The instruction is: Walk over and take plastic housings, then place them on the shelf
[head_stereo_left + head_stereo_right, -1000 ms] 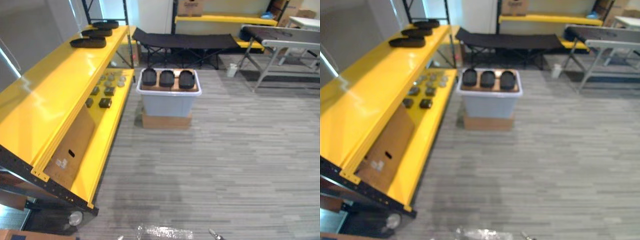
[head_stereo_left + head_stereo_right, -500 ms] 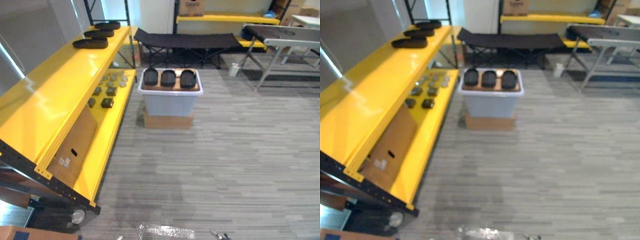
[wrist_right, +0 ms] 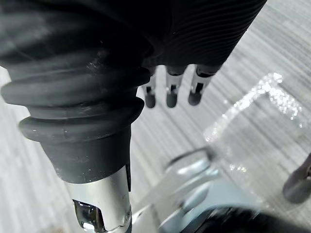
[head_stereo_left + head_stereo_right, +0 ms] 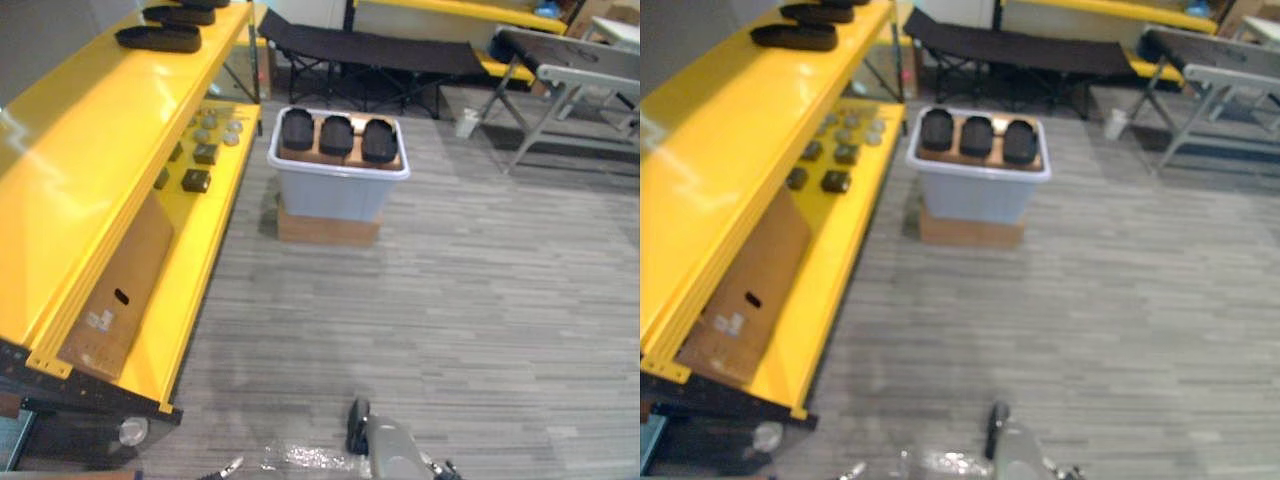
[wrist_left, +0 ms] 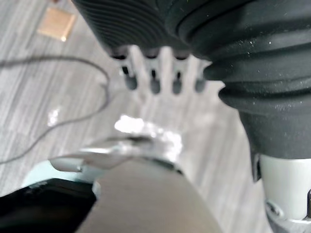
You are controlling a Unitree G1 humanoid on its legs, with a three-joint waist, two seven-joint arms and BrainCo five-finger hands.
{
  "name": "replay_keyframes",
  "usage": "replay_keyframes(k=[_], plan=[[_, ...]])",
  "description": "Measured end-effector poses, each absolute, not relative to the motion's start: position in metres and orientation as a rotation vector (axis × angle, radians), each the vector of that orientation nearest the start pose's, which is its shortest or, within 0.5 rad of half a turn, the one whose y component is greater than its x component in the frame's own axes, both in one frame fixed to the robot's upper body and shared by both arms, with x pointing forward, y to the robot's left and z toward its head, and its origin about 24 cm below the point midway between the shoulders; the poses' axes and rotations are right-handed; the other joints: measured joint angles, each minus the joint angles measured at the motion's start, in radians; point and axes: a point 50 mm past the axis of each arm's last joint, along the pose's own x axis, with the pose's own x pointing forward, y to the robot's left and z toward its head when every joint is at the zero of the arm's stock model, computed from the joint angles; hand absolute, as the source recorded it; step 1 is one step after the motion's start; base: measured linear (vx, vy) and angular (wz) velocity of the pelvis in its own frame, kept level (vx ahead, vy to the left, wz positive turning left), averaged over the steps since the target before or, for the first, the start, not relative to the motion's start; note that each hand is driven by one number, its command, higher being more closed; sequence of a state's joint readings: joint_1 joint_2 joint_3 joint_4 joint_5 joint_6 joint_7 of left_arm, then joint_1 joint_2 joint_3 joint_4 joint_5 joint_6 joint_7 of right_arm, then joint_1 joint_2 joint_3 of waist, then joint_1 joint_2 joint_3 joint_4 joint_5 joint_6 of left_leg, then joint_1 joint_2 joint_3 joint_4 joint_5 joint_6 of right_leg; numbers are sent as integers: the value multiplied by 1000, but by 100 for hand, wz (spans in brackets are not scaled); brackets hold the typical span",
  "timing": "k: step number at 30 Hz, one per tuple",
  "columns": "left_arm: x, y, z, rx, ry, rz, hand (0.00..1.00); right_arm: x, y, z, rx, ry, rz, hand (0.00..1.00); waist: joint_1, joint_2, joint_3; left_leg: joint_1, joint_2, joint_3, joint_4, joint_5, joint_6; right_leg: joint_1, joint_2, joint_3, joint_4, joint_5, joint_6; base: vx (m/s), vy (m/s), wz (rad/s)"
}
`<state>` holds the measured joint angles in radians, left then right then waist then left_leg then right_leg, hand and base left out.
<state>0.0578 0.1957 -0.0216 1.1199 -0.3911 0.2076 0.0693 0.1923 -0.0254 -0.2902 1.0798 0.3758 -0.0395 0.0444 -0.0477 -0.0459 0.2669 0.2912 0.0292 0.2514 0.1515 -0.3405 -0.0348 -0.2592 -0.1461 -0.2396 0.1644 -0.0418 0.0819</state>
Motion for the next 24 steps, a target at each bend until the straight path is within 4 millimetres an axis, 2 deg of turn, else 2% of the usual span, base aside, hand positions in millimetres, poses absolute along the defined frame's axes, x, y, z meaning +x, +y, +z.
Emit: replay_keyframes(k=[1,2,3,4,5,6,7,8,9,10,11,12,13,14,15,17,18,19,20,21,22,23,24], plan=[[73,221,-166,-162,1327,374,0,38,-198,-171,459,1146,-536,0,0,9,3,14,22,-3,39,-56,-17,-11,2,0,60,20,-24,394,-245,10],[75,218,-166,-171,1320,373,0,37,-201,-171,443,1153,-533,0,-2,23,3,15,43,-4,63,-81,-25,-25,9,-7,112,31,-38,415,-276,18],[75,209,-168,-218,1318,384,0,31,-207,-171,392,1192,-509,0,-19,69,-18,21,105,-10,90,-119,-53,-53,37,-32,222,17,-57,497,-274,34],[75,206,-168,-253,1313,407,0,29,-210,-171,370,1205,-500,0,-22,81,-31,4,142,-25,186,-126,-70,-53,59,-42,280,11,-92,539,-297,31],[78,205,-168,-268,1299,418,0,30,-212,-171,357,1210,-493,0,-21,94,-25,-28,172,-27,279,-115,-75,-53,68,-48,312,-20,-104,565,-352,13],[81,202,-167,-290,1285,426,0,34,-220,-169,322,1206,-492,0,-21,119,-24,-118,228,-27,486,-48,-69,-37,87,-62,329,-65,-129,540,-375,-2],[83,196,-168,-333,1282,437,0,41,-229,-167,280,1188,-482,0,-22,139,-7,-201,296,-24,691,-6,-56,17,121,-65,296,-89,-135,641,-426,2],[84,193,-168,-366,1272,452,0,45,-232,-166,263,1178,-474,0,-18,155,3,-251,329,-25,802,-9,-52,85,148,-71,248,-92,-140,663,-355,12],[83,195,-168,-380,1269,467,0,49,-233,-165,257,1170,-474,0,-17,153,9,-289,329,-33,853,-16,-47,160,158,-81,193,-94,-143,538,-270,16],[82,197,-168,-378,1268,469,0,51,-235,-164,252,1162,-469,0,-15,147,12,-318,315,-38,859,-16,-45,209,159,-87,156,-95,-144,501,-223,22],[83,200,-166,-377,1252,465,0,60,-237,-162,237,1124,-459,0,-4,132,16,-380,254,-47,811,-17,-44,292,158,-89,84,-95,-144,441,-175,5],[85,199,-165,-383,1233,451,0,75,-241,-158,223,1066,-453,0,21,127,18,-438,182,-46,696,-16,-43,341,156,-84,34,-94,-143,410,-145,-10],[85,199,-165,-380,1226,444,0,84,-243,-155,217,1036,-449,0,36,126,19,-467,146,-44,618,-11,-41,358,156,-77,14,-95,-143,450,-85,-38],[80,197,-166,-359,1232,425,0,105,-245,-148,211,966,-438,0,68,123,21,-515,57,-41,356,55,-37,396,152,-55,-24,-103,-136,362,-36,-35],[73,196,-167,-348,1249,425,0,117,-248,-144,207,928,-439,0,79,125,22,-525,17,-43,193,125,-49,420,158,-47,-48,-109,-130,366,-20,-35],[58,192,-170,-330,1287,422,0,130,-246,-139,195,896,-422,0,106,136,25,-541,2,-50,18,213,-64,478,185,-18,-89,-125,-119,313,34,-42],[41,188,-172,-332,1335,427,0,136,-242,-139,189,891,-396,0,127,137,28,-540,10,-52,5,279,-48,524,200,11,-98,-153,-107,573,144,-66],[30,185,-174,-345,1365,431,0,143,-236,-137,195,882,-371,0,145,107,25,-540,4,-44,40,353,-16,543,185,42,-80,-200,-87,529,156,-53],[29,192,-173,-341,1360,446,0,146,-234,-136,196,875,-362,0,149,97,25,-544,-9,-39,66,362,-2,540,167,49,-53,-235,-80,649,191,-34],[25,199,-172,-326,1361,466,0,149,-232,-136,197,876,-341,0,149,48,23,-558,-30,-23,131,332,43,515,121,52,29,-301,-54,581,131,-28],[23,202,-172,-327,1361,493,0,150,-229,-137,205,878,-326,0,145,23,22,-553,-51,8,166,308,88,481,82,68,161,-344,-23,589,122,-27],[23,204,-172,-322,1361,501,0,152,-227,-136,206,875,-315,0,142,16,25,-551,-56,12,185,288,118,438,60,71,264,-350,5,600,124,-26],[27,210,-171,-309,1346,514,0,151,-222,-138,212,887,-289,0,140,11,28,-528,-58,14,196,249,138,341,22,73,499,-304,124,563,138,-9]])
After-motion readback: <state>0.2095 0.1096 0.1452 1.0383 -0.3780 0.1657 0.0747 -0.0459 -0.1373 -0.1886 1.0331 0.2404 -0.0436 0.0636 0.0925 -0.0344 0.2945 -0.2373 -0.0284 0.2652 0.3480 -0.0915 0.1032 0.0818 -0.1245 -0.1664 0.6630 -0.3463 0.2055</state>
